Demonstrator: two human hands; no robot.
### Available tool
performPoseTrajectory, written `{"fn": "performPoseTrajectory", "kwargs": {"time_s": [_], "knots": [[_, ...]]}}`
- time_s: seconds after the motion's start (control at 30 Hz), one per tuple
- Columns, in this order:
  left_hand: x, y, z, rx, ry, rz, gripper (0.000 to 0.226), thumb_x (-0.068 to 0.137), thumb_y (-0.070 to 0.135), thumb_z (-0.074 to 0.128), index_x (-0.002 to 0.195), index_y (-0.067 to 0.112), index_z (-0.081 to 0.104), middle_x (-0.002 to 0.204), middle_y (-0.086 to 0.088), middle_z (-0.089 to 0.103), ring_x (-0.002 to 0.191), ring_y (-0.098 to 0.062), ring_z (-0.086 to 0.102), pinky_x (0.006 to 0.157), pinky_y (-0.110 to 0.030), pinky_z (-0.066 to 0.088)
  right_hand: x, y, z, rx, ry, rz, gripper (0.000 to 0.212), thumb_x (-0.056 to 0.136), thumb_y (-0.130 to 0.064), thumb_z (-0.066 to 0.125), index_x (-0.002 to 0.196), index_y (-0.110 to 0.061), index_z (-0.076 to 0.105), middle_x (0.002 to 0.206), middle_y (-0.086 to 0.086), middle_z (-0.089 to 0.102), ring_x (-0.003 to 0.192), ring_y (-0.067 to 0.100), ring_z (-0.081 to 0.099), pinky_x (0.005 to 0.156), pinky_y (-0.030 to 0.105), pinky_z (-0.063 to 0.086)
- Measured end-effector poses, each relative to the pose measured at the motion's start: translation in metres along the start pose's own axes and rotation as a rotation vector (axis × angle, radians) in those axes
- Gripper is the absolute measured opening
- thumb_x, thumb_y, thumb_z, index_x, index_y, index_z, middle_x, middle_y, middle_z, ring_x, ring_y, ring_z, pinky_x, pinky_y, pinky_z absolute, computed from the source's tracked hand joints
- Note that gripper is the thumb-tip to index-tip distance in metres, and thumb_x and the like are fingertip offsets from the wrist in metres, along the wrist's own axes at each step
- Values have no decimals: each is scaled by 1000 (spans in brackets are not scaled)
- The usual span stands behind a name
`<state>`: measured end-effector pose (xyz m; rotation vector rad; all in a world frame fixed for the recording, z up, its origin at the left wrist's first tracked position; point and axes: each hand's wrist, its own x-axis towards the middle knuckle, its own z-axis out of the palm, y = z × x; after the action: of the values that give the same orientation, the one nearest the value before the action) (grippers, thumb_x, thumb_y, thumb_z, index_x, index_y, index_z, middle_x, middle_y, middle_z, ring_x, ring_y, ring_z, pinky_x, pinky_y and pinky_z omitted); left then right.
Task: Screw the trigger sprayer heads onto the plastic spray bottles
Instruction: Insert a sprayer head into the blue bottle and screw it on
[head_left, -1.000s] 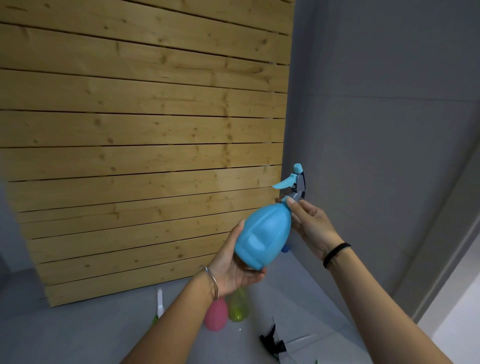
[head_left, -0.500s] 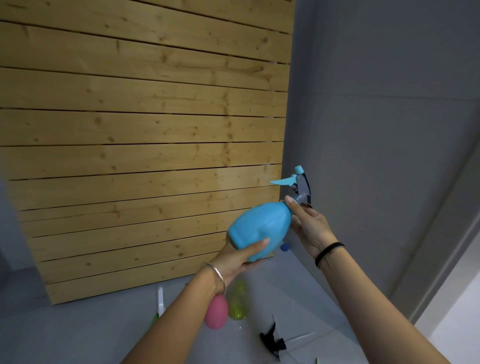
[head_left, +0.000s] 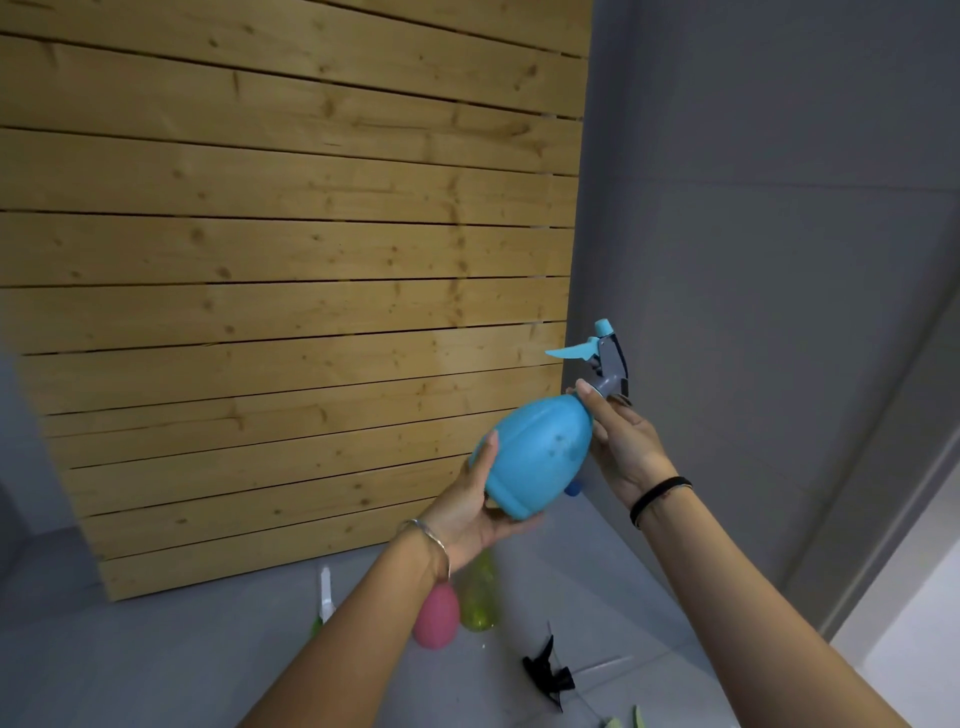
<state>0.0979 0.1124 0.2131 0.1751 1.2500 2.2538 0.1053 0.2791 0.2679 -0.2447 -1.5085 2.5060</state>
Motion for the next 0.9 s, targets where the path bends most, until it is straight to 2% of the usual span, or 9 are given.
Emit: {"fn": "performPoseTrajectory", "kwargs": {"time_s": [0.07,0.1,0.2,0.3,0.4,0.53,0.67,0.83,0.9], "knots": [[1,4,0,-5,7,131,76,56,41,86,121,21,53,131,-9,57,108,-24,63,72,-35,58,0,0,-3,7,6,13,42,81,-22,71,116,-1,61,112,14,66,91,19,66,86,29,53],[1,5,-1,-9,-13,124,81,53,46,86,123,20,54,130,-9,60,110,-23,63,77,-36,58,0,1,-4,4,-2,15,40,81,-22,71,114,-2,62,111,14,67,90,18,67,85,28,53],[-1,2,-2,-29,0,-131,74,70,74,52,122,21,55,123,-15,62,105,-32,64,88,-50,54,1,6,-2,-61,-1,-6,32,80,-22,73,107,-8,63,110,12,66,90,18,66,86,29,53],[1,-2,-5,-9,7,-24,56,73,50,66,121,24,52,125,-11,58,102,-27,64,72,-42,59,2,8,0,-137,102,-35,36,76,-26,76,103,-12,58,108,10,63,98,21,63,95,36,51],[-1,3,-5,74,45,170,55,67,23,79,117,26,55,124,-5,61,102,-19,65,69,-30,58,3,12,-1,-128,151,-33,41,75,-27,77,105,-9,55,109,13,64,102,24,65,97,35,51],[-6,2,-6,9,52,-42,64,65,59,68,118,24,57,108,-7,72,88,-22,73,70,-38,59,-1,17,6,-235,44,-13,52,77,-35,74,115,-3,58,109,12,62,104,26,61,100,42,49],[-6,5,-9,-124,201,-96,61,68,57,67,114,19,59,102,-11,69,89,-27,68,67,-40,58,-3,11,10,-202,-283,1,38,89,-26,61,123,-10,58,120,3,65,113,16,60,102,34,45],[-8,11,-17,-77,163,-2,69,67,53,69,126,20,54,119,-12,64,107,-29,63,76,-44,59,-4,14,12,-267,-226,-115,23,88,-25,61,110,-17,66,116,-1,71,110,11,65,88,20,53],[-12,14,-21,-128,82,-95,73,68,64,62,125,19,55,123,-17,60,107,-36,62,81,-52,56,-5,14,12,-292,-250,-134,21,87,-26,63,107,-20,68,114,-3,72,108,10,66,86,20,54]]}}
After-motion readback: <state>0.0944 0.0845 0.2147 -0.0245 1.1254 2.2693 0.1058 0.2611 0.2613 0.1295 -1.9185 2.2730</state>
